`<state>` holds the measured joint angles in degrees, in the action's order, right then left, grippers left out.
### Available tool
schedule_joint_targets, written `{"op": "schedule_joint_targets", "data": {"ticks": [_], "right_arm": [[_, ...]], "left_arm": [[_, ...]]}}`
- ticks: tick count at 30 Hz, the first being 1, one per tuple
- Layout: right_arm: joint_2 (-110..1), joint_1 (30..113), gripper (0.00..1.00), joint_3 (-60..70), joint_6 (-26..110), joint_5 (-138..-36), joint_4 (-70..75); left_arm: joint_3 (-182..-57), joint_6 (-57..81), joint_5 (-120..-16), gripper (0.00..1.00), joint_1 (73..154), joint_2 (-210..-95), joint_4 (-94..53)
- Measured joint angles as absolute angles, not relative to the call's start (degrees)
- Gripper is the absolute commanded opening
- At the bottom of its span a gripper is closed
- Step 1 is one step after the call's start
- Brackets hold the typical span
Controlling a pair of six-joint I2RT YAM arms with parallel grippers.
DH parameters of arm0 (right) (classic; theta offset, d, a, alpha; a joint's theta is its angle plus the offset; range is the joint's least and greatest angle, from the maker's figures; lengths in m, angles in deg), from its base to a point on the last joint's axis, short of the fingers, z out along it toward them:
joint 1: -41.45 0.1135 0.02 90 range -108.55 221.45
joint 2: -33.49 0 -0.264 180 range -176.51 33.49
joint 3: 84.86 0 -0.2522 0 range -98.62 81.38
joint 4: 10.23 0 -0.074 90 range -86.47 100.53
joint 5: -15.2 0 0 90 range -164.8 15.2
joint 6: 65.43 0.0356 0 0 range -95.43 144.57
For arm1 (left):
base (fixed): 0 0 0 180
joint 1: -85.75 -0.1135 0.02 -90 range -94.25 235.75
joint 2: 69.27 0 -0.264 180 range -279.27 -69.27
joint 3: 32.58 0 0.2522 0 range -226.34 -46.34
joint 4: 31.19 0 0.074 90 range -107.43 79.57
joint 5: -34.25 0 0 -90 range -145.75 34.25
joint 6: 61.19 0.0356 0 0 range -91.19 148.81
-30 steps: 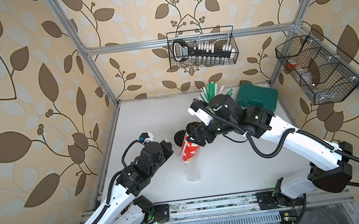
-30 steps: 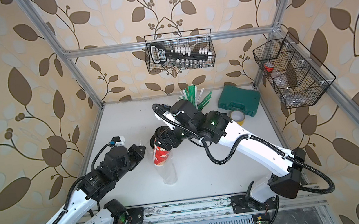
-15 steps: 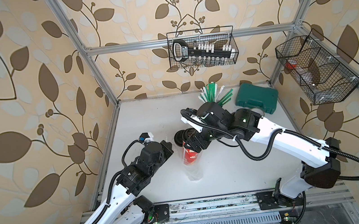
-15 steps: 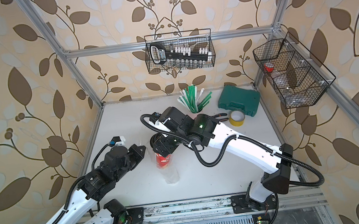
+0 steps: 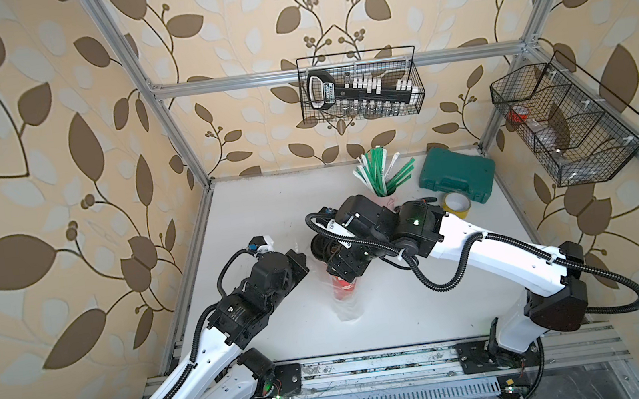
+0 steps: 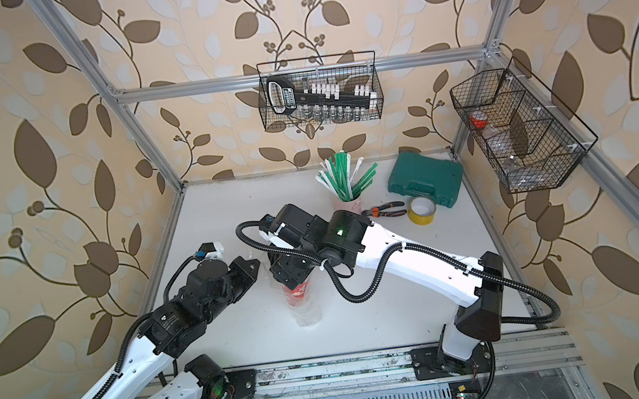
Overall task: Pack milk tea into plastic carrier bags
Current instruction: Place the milk tea cup in the plastic carrier bag.
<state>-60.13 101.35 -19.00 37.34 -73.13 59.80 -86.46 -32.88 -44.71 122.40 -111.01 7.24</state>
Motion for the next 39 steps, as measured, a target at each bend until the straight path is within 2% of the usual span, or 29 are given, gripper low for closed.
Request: {"op": "schedule_joint_targets", "data": {"ticks": [19, 39], "right_arm": [[-59.74, 101.46, 0.71, -6.21, 36.89, -75.62, 51.46], [-59.1, 101.46, 0.75, -0.48, 33.87, -76.75, 45.27]], "left_arm": [[-85.28, -32.88, -44.73, 0.0, 122.4, -110.61, 6.78], [-84.25, -32.92, -44.68, 0.0, 122.4, -109.11, 6.87]]}}
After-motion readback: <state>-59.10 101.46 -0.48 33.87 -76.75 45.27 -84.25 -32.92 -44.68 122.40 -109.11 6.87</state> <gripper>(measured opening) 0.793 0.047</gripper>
